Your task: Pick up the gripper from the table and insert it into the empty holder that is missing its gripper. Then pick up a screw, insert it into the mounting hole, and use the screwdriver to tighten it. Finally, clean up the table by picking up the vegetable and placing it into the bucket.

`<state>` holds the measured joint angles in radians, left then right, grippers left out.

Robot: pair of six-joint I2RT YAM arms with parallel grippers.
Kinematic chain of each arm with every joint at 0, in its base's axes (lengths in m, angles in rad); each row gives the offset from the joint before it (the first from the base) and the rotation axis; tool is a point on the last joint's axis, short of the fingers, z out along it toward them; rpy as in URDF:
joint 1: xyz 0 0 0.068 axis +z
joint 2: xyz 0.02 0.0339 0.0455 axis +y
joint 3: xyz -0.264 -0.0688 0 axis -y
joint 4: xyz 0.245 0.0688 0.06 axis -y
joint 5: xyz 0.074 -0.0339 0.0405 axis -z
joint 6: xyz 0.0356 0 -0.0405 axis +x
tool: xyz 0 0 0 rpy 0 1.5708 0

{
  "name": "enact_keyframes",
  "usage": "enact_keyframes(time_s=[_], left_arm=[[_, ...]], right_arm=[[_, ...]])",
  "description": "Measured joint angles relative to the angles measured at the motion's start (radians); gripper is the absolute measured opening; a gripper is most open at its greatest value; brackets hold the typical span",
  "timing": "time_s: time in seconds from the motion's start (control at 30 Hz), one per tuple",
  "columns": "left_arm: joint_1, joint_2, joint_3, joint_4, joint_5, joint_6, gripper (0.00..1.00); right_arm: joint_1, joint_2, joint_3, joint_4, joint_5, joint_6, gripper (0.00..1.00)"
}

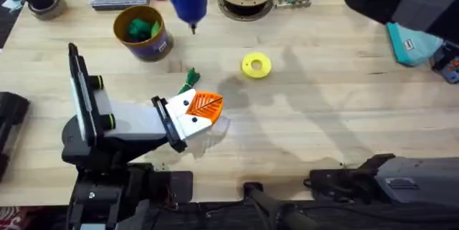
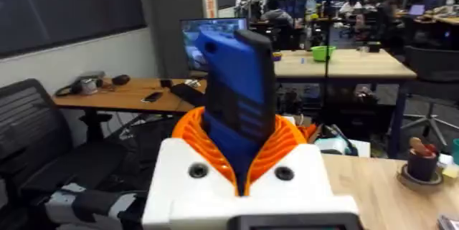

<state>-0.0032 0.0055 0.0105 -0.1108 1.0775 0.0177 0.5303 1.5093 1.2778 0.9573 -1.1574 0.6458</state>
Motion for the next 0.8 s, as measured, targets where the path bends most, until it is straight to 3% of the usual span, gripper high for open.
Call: enact_keyframes(time_s=[0.63, 0.8], left_arm=[[0.000, 0.000, 0.000, 0.000, 0.000, 0.000, 0.004], [0.000, 0.000, 0.000, 0.000, 0.000, 0.000, 0.004]], right_arm=[[0.074, 0.000, -0.010, 0.007, -0.034, -0.027, 0.025], [0.080, 0.000, -0.061, 0.107, -0.038, -0.033, 0.025]])
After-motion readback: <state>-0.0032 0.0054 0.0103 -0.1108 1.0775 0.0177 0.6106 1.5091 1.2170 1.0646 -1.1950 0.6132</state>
